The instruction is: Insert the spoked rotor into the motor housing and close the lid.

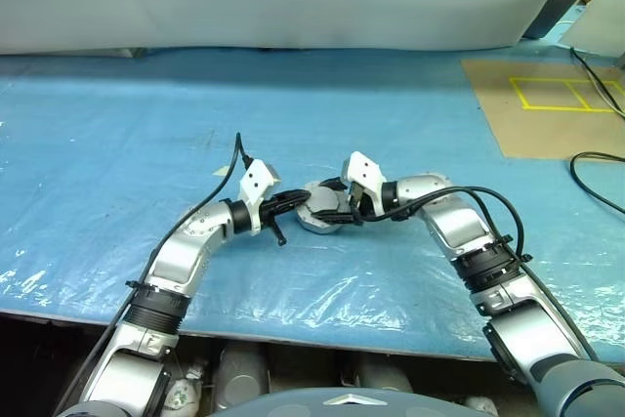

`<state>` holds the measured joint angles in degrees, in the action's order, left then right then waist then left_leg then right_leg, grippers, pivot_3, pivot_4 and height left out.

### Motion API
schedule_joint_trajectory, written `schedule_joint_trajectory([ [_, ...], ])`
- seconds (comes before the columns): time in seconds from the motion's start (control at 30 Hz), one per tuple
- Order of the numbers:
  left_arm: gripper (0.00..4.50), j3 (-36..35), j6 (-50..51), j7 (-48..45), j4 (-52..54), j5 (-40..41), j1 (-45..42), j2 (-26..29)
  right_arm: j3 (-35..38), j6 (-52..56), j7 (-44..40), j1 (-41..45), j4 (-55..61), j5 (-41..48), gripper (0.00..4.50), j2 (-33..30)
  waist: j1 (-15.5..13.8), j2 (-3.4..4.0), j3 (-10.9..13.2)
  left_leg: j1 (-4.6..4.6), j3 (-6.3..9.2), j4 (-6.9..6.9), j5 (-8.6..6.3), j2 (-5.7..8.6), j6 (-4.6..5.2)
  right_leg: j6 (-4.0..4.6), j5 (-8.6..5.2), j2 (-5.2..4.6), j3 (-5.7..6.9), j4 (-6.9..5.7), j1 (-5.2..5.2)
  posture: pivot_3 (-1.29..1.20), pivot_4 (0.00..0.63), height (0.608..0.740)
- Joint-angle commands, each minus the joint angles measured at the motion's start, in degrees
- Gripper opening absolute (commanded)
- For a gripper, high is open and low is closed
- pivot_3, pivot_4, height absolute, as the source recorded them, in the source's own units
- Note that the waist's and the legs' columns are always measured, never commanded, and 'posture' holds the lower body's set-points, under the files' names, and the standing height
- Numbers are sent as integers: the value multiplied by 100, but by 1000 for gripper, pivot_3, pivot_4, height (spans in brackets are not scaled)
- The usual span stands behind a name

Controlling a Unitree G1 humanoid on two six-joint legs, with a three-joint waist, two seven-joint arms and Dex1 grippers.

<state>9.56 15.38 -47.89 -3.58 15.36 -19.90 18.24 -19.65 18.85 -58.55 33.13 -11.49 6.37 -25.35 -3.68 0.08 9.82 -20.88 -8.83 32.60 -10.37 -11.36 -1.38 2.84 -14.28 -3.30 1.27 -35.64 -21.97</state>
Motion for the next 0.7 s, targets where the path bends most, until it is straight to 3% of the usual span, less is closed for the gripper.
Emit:
schedule_joint_trajectory([
  [0.03, 0, -31, -86, -40, 174, 52, -8, -11, -405, 167, 164, -275, -334, -468, 2972, 30, 7, -1, -2, 1, 0, 0, -1, 0, 1, 0, 0, 0, 0, 0, 0, 0, 150, 740],
  [0.7, 0, 151, 11, -202, 0, -162, 52, 149, -222, 319, 183, -75, -542, -386, 2972, 127, 110, -9, -27, 7, -1, -36, -8, 5, 12, -1, -1, -2, -4, 28, 0, 0, 150, 740],
])
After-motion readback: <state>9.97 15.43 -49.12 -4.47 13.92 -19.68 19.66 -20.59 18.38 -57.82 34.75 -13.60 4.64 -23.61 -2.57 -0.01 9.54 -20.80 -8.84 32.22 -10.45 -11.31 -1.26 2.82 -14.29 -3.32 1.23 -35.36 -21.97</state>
